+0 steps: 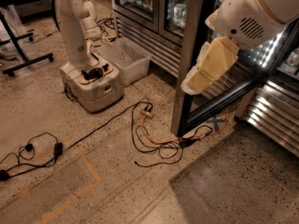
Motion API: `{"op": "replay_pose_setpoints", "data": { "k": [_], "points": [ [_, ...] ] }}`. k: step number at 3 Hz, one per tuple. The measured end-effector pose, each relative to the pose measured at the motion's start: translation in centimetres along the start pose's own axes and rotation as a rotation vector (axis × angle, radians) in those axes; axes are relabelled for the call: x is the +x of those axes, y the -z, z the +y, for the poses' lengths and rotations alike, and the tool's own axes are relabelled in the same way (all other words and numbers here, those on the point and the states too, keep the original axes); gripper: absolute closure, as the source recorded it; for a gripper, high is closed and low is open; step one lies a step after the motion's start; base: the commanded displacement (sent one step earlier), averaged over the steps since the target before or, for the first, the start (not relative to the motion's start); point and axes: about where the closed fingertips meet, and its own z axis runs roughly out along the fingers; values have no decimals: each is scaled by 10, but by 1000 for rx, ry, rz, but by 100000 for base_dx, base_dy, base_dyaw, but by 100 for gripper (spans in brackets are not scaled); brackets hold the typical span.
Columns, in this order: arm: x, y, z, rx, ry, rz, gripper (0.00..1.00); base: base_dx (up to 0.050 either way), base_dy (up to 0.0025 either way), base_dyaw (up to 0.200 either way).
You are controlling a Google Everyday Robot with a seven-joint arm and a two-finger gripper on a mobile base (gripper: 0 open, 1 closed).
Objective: Close left fridge door
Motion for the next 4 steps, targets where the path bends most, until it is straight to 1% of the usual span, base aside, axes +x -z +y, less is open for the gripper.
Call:
{"op": "replay_pose_setpoints", "data": {
  "k": [1,2,3,4],
  "points": [
    [-11,-8,-2,38,-65,-5,0,0,0,0],
    [-44,-33,-11,102,-140,-23,0,0,0,0],
    [-75,-53,-7,71,-165,-49,0,0,0,0],
    [-76,-53,-7,70,-163,-50,0,0,0,0]
  ]
}}
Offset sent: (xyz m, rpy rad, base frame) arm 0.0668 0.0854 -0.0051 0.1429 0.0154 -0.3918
